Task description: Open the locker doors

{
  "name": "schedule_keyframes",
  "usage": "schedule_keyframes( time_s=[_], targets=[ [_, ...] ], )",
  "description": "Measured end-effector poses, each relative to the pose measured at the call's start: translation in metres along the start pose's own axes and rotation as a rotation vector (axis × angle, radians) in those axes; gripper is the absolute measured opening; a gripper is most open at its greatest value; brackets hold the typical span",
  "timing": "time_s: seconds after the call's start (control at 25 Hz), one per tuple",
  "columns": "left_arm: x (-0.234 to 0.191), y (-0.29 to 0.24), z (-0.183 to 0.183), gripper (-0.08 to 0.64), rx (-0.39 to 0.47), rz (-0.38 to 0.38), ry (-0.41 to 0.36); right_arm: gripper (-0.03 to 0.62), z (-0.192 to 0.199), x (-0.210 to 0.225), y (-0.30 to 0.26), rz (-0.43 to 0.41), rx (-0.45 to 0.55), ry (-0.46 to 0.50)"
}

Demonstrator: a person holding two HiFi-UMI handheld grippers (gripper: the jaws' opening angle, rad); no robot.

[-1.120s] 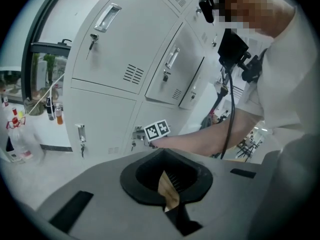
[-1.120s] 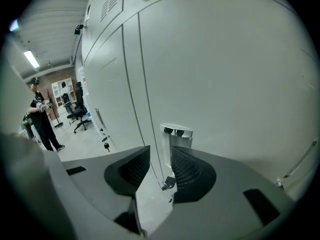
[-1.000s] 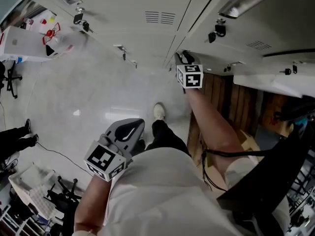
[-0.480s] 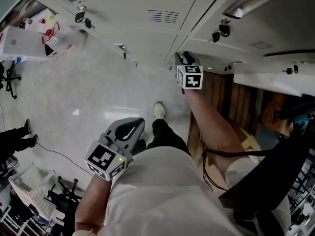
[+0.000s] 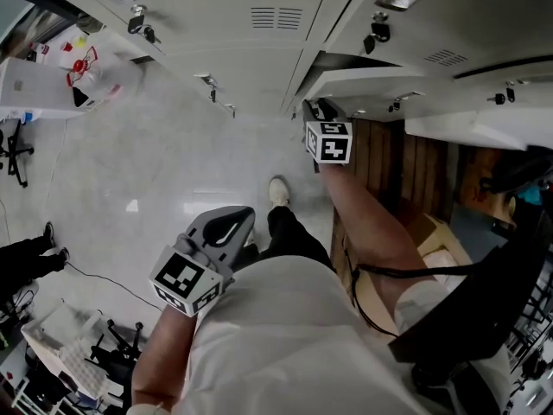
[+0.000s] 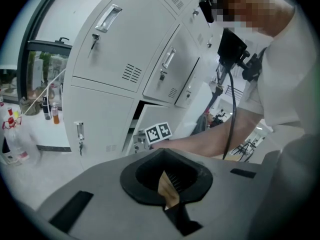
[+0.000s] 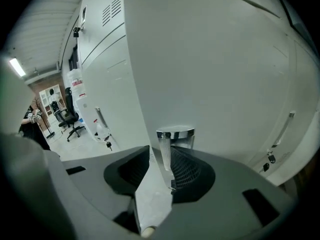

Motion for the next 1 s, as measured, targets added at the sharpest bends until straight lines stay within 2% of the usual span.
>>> schedule_keyframes(
  time_s=[0.6,1.0],
  targets=[
    [0.018,0.014,0.016,0.011,-0.04,0.119,-0.036,0.103,0.032,0.001,0.067,0.043,-0.002,-0.006],
    [0.039,0.014,0.029,0.011,-0.072,0.232,-0.063,0.076,0.059,0.01,0.128,0.117,-0.026,0.005]
  ],
)
Point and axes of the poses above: the fingertips, and each gripper's own axes: y backward along the fingers, x to its right, z out of its underside, the point moved 8 cm from there along y, backward along the fingers, and after that the axes turned 12 degrees about x, right-handed, at the moved point
